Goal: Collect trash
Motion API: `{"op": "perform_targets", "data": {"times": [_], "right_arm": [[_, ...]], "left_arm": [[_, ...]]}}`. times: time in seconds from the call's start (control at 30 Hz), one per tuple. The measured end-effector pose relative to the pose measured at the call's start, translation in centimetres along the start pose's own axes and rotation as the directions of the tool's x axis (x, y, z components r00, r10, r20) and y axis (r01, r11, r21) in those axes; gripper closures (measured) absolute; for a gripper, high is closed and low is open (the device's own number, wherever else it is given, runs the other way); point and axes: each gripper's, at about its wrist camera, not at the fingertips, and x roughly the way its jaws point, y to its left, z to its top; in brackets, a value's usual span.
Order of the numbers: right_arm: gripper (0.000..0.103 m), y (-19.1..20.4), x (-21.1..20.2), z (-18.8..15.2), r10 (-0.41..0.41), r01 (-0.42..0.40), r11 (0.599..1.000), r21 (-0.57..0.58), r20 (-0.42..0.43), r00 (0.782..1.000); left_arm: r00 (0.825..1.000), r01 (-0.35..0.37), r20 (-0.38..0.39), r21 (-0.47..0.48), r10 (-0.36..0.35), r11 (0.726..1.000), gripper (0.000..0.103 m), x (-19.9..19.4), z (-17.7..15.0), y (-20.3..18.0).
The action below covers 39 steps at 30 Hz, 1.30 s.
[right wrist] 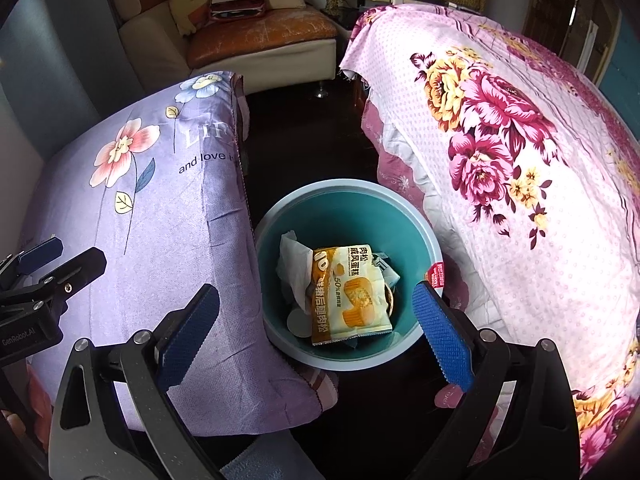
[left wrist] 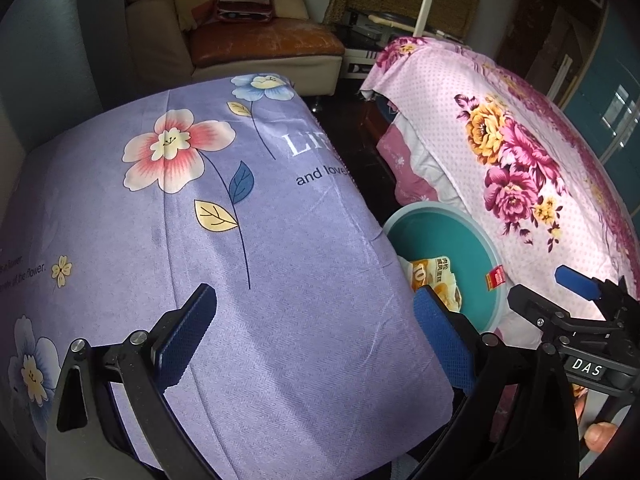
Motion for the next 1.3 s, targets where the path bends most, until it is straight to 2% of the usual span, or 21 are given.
{"op": "perform_targets", "data": {"times": [0.47, 1.3], "right_arm": [[0.010, -0.1, 1.5, -0.5, 0.007, -0.007, 1.000, 0.007, -0.031, 1.000], [0.010, 0.4, 3.2, -1.0, -0.003, 0.003, 1.000, 0.003, -0.067, 0.998]], "left_arm": [[0.999, -0.048, -0.011, 0.021, 0.048, 0.999, 0.004, 0.9, -0.6, -0.3], [0.998, -0.062, -0.030, 0.011, 0.062, 0.998, 0.004, 2.1, -1.2, 0.4]]}}
